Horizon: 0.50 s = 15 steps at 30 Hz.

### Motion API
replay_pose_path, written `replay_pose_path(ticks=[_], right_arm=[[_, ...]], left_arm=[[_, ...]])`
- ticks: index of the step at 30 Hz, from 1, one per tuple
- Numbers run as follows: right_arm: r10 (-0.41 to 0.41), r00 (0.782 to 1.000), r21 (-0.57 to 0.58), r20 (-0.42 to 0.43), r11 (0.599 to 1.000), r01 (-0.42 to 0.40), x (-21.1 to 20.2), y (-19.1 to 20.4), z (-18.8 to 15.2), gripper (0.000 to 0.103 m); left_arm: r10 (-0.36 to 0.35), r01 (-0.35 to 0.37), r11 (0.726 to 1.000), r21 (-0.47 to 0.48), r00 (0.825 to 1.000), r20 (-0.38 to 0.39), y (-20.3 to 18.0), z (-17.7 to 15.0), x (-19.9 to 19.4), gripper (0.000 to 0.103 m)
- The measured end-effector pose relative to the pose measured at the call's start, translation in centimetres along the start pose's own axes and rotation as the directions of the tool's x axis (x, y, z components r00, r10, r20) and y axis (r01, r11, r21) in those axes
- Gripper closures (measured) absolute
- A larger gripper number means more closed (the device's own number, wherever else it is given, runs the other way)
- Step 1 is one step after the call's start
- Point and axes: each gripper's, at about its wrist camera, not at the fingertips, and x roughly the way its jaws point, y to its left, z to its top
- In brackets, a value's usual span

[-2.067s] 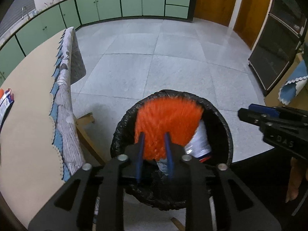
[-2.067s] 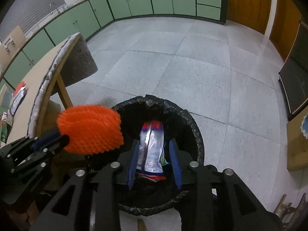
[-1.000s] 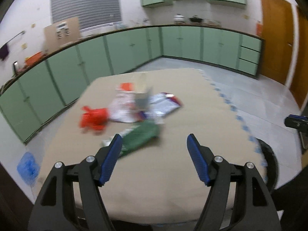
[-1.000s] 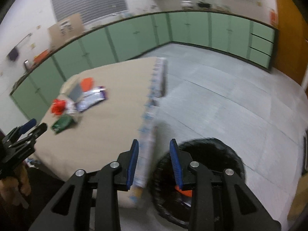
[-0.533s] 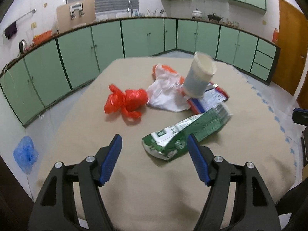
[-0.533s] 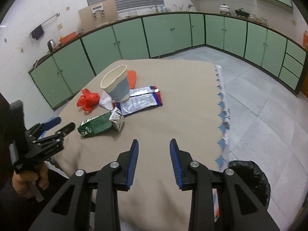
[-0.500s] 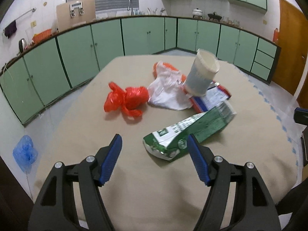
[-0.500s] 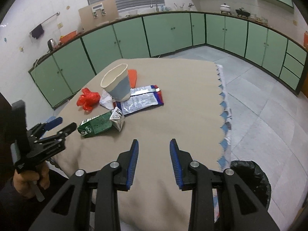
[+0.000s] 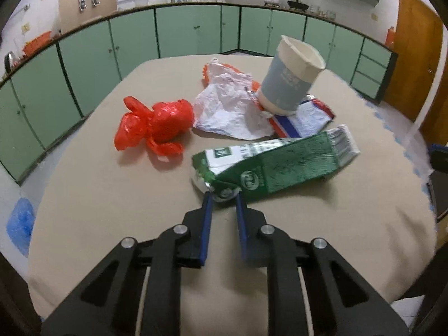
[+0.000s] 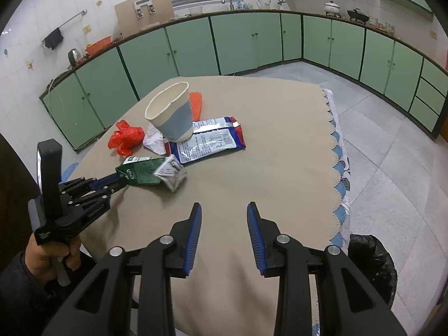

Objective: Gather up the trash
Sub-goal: 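Grasp the green milk carton with the right gripper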

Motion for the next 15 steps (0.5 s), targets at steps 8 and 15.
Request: replay_pose_path(ticks=[8,15], right_arm=[[0.042,0.999,-0.018,-0.006,0.999,-0.042,1.2,0.5,0.4,0.07],[0.101,0.995,-0.13,-0.008,0.986,-0.101,3.4,2.6,1.0,0.07]], left_arm=[[0.038,-0.039,0.999,0.001,0.996,0.085,-1.7,0.3,-3.0,0.05],[0.064,-0.064,0.998,-0.006,0.995,0.077,-2.0,0.9,-2.8,0.051]])
